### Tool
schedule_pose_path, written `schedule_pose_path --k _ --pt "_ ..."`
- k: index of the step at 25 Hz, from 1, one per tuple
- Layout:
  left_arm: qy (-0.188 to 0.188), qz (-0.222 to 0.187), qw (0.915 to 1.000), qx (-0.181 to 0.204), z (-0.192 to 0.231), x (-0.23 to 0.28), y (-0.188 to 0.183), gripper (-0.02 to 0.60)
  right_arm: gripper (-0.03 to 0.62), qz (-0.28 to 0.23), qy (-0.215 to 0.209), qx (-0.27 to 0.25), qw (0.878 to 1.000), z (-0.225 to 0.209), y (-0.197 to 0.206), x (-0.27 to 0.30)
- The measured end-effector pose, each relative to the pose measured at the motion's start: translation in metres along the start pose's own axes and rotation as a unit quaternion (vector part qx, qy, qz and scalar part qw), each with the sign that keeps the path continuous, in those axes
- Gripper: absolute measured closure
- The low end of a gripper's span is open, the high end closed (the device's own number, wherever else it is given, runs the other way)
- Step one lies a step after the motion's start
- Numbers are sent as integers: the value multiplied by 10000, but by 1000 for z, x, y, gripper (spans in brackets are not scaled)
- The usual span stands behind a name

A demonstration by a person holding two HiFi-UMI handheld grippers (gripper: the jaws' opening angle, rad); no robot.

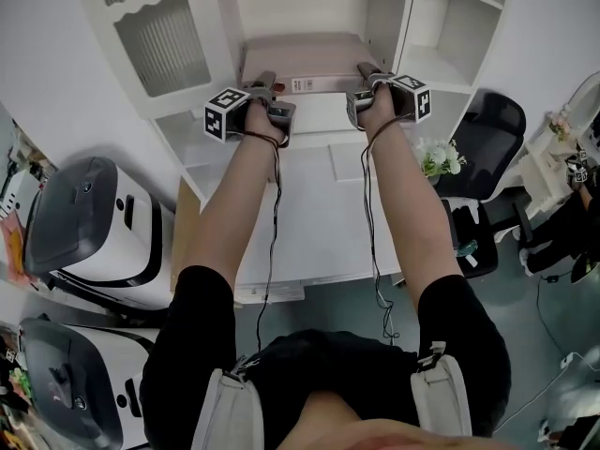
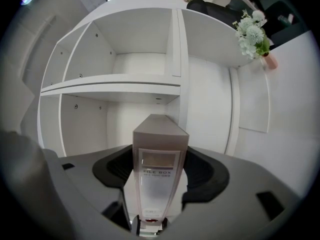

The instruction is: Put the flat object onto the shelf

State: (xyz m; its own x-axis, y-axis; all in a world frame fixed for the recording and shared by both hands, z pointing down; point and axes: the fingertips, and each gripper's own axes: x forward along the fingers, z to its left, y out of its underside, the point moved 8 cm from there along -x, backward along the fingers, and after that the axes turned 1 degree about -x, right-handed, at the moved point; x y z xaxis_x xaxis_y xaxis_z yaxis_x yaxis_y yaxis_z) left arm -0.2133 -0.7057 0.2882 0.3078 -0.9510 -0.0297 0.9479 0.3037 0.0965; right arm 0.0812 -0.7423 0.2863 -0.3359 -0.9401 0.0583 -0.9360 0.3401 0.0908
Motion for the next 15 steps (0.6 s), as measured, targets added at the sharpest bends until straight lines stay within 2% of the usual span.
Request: schedule_pose_path --k 6,11,13,15 --pt "101 -6 9996 257 -1 9 -5 293 281 -88 -11 -417 9991 1 -6 11" --pt "292 -65 9978 595 -5 7 -8 255 210 -423 -228 -667 9966 4 -13 7" --pt "316 -76 9961 825 -5 0 -8 250 204 -602 -349 -1000 9926 6 -13 -1" --pt "320 -70 9923 1196 -5 -9 -7 249 204 -816 -426 -1551 9836 9 -12 -13"
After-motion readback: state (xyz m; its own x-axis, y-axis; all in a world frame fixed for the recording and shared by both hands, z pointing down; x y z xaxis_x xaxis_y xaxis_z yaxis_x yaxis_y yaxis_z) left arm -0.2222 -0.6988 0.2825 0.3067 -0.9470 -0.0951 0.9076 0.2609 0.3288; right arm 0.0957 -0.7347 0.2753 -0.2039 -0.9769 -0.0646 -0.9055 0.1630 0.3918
